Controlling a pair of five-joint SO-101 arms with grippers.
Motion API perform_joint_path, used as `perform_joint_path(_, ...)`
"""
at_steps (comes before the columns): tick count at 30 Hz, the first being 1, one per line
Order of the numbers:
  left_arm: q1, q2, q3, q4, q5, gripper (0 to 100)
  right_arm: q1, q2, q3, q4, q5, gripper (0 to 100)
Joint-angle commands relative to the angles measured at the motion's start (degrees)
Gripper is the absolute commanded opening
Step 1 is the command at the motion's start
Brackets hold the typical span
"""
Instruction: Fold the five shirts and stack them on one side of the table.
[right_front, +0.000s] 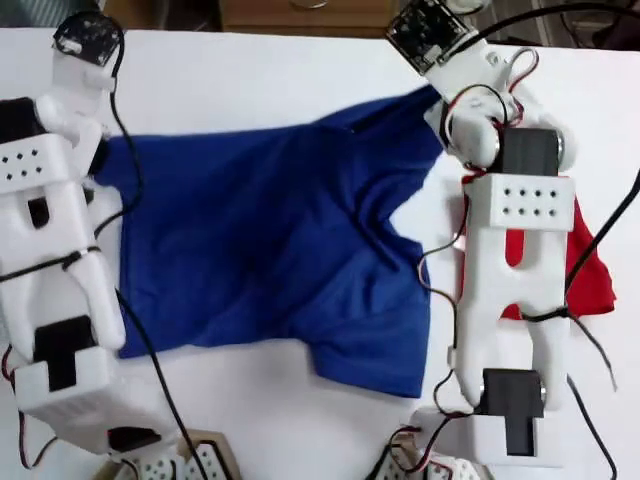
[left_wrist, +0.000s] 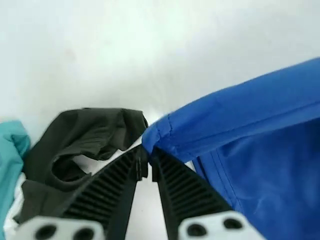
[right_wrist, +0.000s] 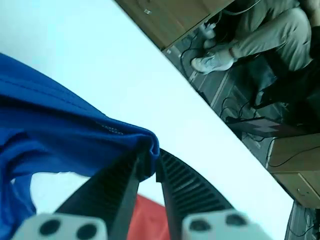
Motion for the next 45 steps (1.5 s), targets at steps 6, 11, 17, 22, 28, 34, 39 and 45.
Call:
perform_joint_path(6, 0.2, 0.9, -2.1, 12.0, -3.7, 3, 0.1, -2.2, -4.9, 15.5, -0.4, 2.1)
perform_joint_path(11, -0.5, 0.4, 2.2, 14.7, -4.0, 3, -0.2, -5.5, -4.8, 24.9, -0.4, 2.1)
perform_joint_path(17, -1.0, 0.2, 16.9, 10.4, -6.4, 3, 1.6, -8.7, 4.9, 26.0, -0.4, 2.1)
perform_joint_path(22, -3.3, 0.2, 21.3, 8.3, -6.9, 3, 1.7, -15.5, 19.4, 20.7, -0.4, 2.1)
perform_joint_path(28, -4.7, 0.2, 24.0, 8.6, -9.3, 3, 1.6, -27.9, 37.0, 15.1, -0.1, 2.1)
perform_joint_path(34, -4.7, 0.4, 28.5, 6.9, -10.5, 3, 1.9, -35.6, 50.6, 9.3, 0.0, 2.1)
perform_joint_path(39, -4.7, 0.4, 34.3, 3.0, -10.6, 3, 2.0, -37.8, 56.4, 8.3, 0.1, 2.1)
perform_joint_path(45, -4.7, 0.4, 39.5, -0.1, -12.0, 3, 2.2, -38.4, 59.0, 8.3, 0.1, 2.1)
